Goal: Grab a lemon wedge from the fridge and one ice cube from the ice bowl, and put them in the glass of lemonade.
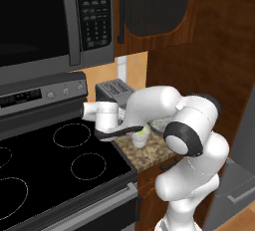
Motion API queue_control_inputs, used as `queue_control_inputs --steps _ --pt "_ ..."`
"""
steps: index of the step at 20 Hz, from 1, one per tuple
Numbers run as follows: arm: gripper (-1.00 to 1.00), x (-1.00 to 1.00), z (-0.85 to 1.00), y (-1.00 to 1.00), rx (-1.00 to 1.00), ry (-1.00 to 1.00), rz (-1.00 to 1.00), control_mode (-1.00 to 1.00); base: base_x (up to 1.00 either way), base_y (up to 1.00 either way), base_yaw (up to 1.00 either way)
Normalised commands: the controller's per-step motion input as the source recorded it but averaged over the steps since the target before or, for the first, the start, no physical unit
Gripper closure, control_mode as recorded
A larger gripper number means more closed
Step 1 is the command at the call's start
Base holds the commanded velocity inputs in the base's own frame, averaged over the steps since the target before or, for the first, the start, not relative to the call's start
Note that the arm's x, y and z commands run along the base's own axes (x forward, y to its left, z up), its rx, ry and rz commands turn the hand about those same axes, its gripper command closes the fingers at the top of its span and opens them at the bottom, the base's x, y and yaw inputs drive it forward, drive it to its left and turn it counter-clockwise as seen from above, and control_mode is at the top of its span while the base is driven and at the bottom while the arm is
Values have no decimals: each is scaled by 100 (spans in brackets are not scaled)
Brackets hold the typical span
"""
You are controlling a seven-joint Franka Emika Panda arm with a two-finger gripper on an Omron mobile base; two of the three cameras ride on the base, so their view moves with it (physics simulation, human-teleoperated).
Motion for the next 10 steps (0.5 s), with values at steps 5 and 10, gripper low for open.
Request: queue_control_inputs --steps 5,10 --pt "-100 -39 51 -5 0 -7 0 -100 0 0 0" --pt "-100 -64 37 -49 35 -29 -16 -100 0 0 0"
